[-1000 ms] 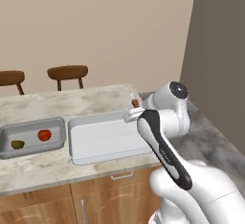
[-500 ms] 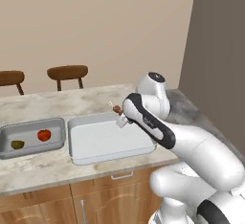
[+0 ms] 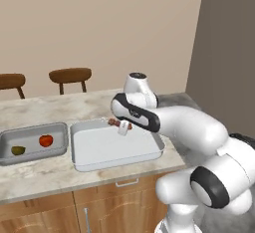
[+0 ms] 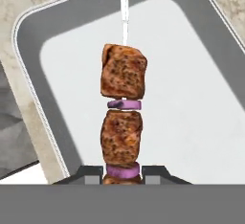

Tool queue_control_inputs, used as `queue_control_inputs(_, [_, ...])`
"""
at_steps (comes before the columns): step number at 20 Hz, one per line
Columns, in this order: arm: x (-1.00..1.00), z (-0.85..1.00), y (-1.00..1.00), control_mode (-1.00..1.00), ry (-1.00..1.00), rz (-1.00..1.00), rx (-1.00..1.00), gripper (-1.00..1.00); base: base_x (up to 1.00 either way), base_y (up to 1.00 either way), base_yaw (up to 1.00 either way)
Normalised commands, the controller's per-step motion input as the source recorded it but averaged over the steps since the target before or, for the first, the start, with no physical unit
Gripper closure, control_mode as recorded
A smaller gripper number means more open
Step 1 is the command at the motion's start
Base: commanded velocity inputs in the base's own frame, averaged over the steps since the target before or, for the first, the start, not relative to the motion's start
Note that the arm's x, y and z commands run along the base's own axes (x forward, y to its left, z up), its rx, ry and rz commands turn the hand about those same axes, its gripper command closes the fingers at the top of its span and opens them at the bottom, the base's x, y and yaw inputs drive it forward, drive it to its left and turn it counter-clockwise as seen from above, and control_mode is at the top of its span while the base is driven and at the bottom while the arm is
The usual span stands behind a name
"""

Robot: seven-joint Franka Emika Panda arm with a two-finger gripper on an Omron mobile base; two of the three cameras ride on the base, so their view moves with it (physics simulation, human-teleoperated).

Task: Place the cold items (kiwi and tomato) from the fridge in one tupperware on the dining counter. Place the warm items (hot dog and kebab skewer) in the stove area in another tupperware.

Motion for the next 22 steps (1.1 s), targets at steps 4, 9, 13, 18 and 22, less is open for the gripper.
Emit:
queue_control_inputs(4, [0.25,-0.42,0.00,-1.00,0.00,0.21,-0.12,1.00,0.00,0.00,0.00])
queue_control_inputs(9, [0.37,-0.40,0.00,-1.00,0.00,0.21,-0.08,1.00,0.00,0.00,0.00])
queue_control_inputs(13, [0.32,-0.38,0.00,-1.00,0.00,0.18,-0.07,1.00,0.00,0.00,0.00])
queue_control_inputs(18, [0.25,-0.35,0.00,-1.00,0.00,0.15,-0.06,1.00,0.00,0.00,0.00])
queue_control_inputs(22, [0.21,-0.30,0.01,-1.00,0.00,0.09,-0.07,1.00,0.00,0.00,0.00])
